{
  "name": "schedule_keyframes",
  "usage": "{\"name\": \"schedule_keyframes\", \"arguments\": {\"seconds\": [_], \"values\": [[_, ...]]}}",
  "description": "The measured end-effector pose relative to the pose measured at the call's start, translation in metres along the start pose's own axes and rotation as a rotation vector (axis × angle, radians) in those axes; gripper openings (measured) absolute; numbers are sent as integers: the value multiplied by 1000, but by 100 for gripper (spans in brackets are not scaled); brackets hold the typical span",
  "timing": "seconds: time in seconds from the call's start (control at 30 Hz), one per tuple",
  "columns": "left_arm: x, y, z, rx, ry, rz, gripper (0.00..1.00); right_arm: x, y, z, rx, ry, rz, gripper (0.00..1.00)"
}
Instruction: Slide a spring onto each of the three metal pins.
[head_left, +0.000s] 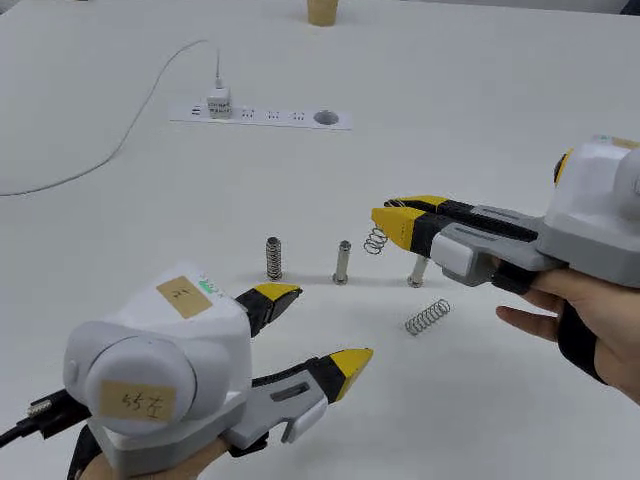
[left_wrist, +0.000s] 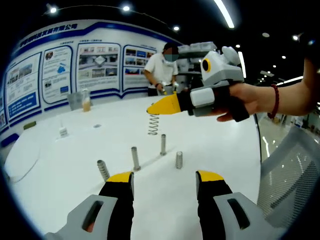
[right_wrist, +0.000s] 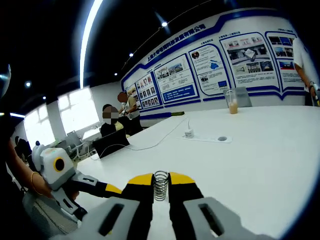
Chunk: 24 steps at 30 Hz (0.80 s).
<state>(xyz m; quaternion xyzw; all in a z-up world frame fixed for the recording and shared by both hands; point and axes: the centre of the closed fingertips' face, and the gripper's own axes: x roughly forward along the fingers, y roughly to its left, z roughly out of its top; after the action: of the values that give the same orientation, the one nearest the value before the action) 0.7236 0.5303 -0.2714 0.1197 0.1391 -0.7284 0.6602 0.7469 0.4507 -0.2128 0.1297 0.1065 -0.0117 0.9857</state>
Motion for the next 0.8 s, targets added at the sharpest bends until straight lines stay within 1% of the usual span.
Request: {"name": "schedule_keyframes", "arguments": {"seconds": [0.2, 0.37, 0.63, 0.8], "values": [[-1, 5, -2, -13, 7, 23, 57, 10, -5, -1, -29, 0, -16, 12], [-2, 10, -6, -25, 27, 42, 62, 19, -8, -5, -67, 9, -31, 12], [-3, 17, -8, -42, 30, 71, 71, 30, -14, -13, -77, 29, -46, 12], [-5, 22, -9, -55, 33, 89, 75, 36, -17, -17, -86, 38, -55, 12]]}}
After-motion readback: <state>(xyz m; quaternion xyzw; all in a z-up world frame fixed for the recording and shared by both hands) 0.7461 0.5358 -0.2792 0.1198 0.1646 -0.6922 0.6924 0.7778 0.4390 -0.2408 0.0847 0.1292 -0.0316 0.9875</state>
